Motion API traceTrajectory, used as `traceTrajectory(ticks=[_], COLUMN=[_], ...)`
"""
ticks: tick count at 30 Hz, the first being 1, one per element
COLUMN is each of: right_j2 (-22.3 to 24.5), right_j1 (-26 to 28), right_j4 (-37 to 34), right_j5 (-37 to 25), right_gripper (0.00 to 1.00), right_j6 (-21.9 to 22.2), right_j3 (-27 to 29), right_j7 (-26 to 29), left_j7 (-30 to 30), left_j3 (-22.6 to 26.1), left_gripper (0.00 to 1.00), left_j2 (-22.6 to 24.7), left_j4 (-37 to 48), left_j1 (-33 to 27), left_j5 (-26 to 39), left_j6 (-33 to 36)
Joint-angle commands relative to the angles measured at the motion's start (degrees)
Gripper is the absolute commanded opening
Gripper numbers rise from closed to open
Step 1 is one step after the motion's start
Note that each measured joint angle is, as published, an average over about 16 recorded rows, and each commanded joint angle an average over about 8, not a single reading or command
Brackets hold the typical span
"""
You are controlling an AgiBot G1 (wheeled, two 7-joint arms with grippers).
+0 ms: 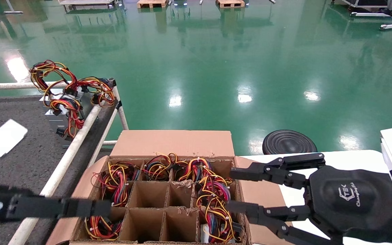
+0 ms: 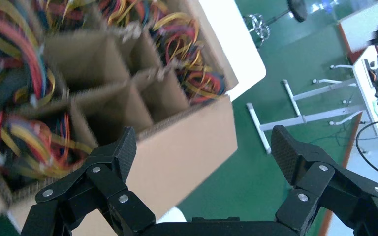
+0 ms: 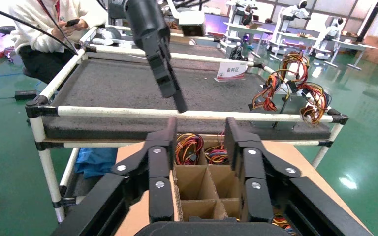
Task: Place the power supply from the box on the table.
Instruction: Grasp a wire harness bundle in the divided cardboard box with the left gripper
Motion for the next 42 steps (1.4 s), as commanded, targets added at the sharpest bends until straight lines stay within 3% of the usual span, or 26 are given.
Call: traceTrajectory(ticks=[1, 11, 17, 27, 42], right_j2=[0.0, 0.0, 0.0, 0.0, 0.0], right_j1=[0.0, 0.0, 0.0, 0.0, 0.0], right_j4=[0.0, 0.0, 0.0, 0.0, 0.0], right_j5=[0.0, 0.0, 0.0, 0.0, 0.0], right_gripper=[0.00, 0.00, 0.00, 0.00, 0.00], right_j6=[0.0, 0.0, 0.0, 0.0, 0.0], right_j3=[0.0, 0.0, 0.0, 0.0, 0.0], right_j7=[0.0, 0.0, 0.0, 0.0, 0.0], left_j7=[-1.6, -4.8, -6.1, -6.2, 1.5], left_j3=[1.8, 11.1, 14.2, 16.2, 16.6], left_gripper=[1.00, 1.00, 1.00, 1.00, 1.00], left_j2=[-0.6, -3.7, -4.1, -2.1, 1.8], left_j4=[-0.2, -0.7, -0.9, -0.8, 2.8], left_j1=[-0.9, -5.5, -8.2, -9.8, -5.3], left_j5=[-0.3, 1.8, 5.4, 10.4, 11.2], left_j6=[0.3, 1.9, 2.5, 0.4, -6.7])
